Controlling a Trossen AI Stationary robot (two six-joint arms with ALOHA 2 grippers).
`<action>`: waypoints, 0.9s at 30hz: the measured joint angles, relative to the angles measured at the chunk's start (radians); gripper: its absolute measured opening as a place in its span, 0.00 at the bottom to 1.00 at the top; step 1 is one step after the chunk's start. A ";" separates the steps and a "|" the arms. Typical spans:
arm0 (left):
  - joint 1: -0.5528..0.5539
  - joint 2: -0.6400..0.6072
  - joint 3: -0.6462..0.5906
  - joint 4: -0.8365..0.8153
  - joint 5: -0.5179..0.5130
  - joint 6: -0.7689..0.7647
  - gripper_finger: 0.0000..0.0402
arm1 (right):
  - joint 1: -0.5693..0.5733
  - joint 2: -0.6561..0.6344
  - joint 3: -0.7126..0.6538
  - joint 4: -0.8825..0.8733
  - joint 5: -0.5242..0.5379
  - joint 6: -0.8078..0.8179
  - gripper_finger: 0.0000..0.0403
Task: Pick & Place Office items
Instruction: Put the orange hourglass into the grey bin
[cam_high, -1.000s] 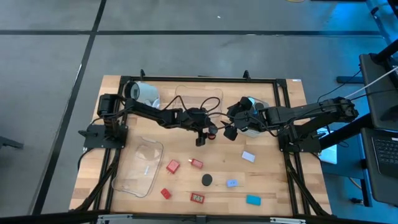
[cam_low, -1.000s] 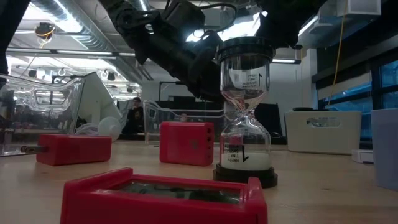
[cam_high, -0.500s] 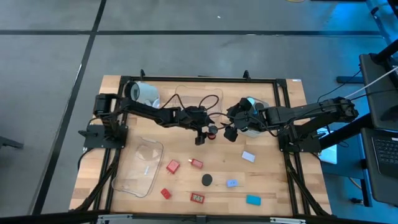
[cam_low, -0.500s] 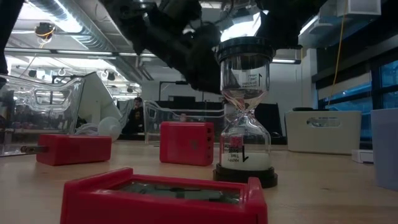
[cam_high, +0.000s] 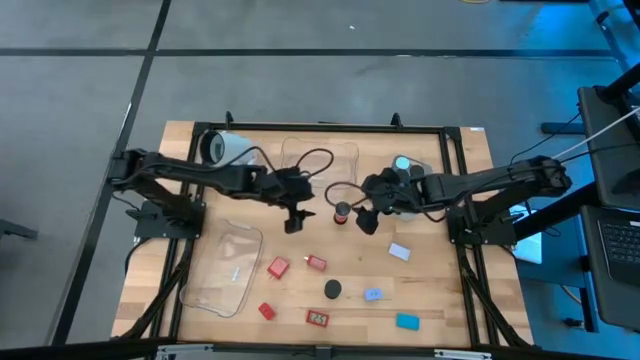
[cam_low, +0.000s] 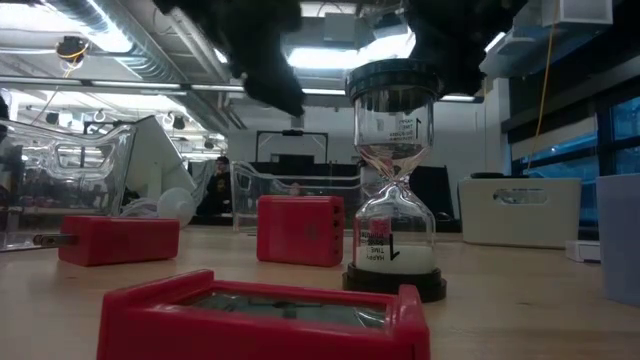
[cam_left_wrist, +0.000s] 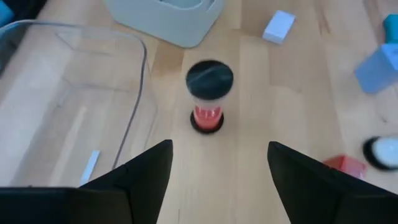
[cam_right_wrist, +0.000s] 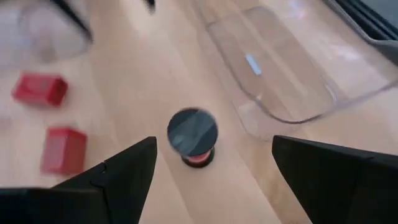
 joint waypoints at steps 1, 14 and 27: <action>-0.016 -0.016 0.000 -0.024 -0.031 -0.007 0.63 | 0.004 0.010 0.000 0.005 -0.003 -0.035 0.80; -0.204 -0.184 0.000 -0.383 -0.426 -0.211 0.50 | -0.012 0.161 0.000 0.133 -0.021 -0.250 0.93; -0.261 -0.259 0.000 -0.568 -0.641 -0.389 0.42 | -0.105 0.203 0.000 0.160 -0.171 -0.193 0.99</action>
